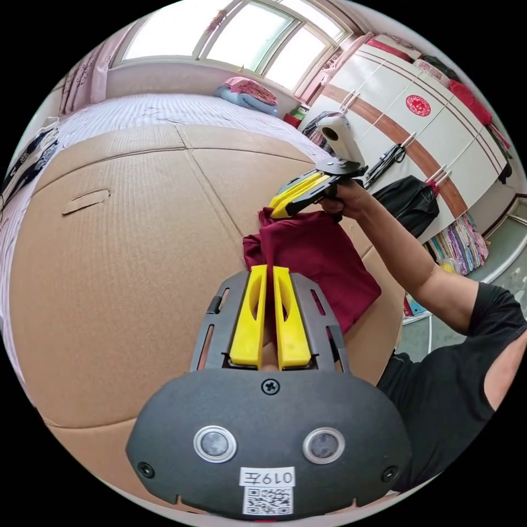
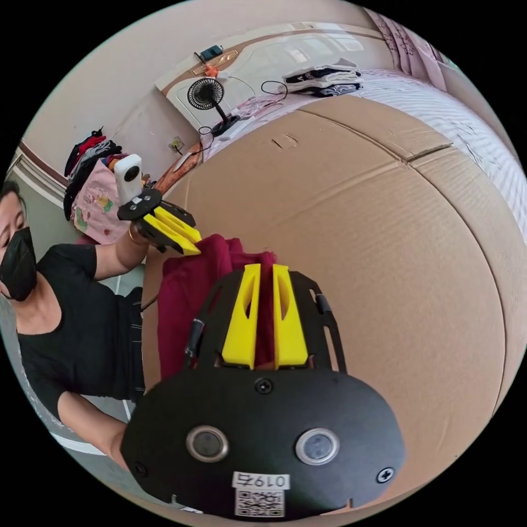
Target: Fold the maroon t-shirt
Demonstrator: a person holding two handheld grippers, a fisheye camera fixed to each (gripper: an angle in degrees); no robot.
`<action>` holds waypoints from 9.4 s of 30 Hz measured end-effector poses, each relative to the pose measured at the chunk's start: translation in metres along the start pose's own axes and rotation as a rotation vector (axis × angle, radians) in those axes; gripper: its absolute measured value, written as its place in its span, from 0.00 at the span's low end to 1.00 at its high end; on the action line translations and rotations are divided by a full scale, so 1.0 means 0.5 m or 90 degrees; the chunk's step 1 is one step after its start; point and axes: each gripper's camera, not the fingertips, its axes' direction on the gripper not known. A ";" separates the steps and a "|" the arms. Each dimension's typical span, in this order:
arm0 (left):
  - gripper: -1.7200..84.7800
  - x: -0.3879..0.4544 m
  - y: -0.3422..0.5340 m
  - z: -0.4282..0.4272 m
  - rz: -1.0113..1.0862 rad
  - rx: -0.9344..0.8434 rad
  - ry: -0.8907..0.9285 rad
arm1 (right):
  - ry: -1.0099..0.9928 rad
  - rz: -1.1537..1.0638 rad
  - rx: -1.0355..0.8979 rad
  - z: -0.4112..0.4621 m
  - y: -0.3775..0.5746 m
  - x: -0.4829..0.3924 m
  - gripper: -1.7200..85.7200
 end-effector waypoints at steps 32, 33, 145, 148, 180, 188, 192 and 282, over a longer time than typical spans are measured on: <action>0.10 0.577 0.458 0.188 0.690 -0.060 -0.437 | 0.644 -0.283 -0.050 0.891 0.460 -0.243 0.13; 0.10 0.592 0.467 0.208 0.709 -0.071 -0.458 | 0.652 -0.282 -0.047 0.900 0.464 -0.234 0.12; 0.06 -0.034 -0.099 -0.119 -0.033 -0.024 0.059 | 0.442 -0.143 0.158 0.920 0.704 -0.021 0.04; 0.05 -0.088 -0.125 -0.131 -0.069 -0.024 0.082 | 0.441 -0.135 0.119 0.899 0.684 -0.056 0.03; 0.04 -0.332 -0.300 -0.214 -0.147 0.051 0.184 | 0.223 0.393 0.366 0.141 0.753 -0.098 0.04; 0.04 -0.275 -0.320 -0.225 -0.066 0.038 0.065 | 0.460 0.336 0.090 0.028 0.591 -0.189 0.06; 0.03 -0.260 -0.323 -0.222 -0.055 0.041 0.037 | 0.391 0.353 0.088 -0.056 0.578 -0.172 0.13; 0.03 -0.275 -0.220 -0.209 -0.167 0.050 0.091 | -0.111 0.430 0.353 -0.573 0.918 -0.017 0.12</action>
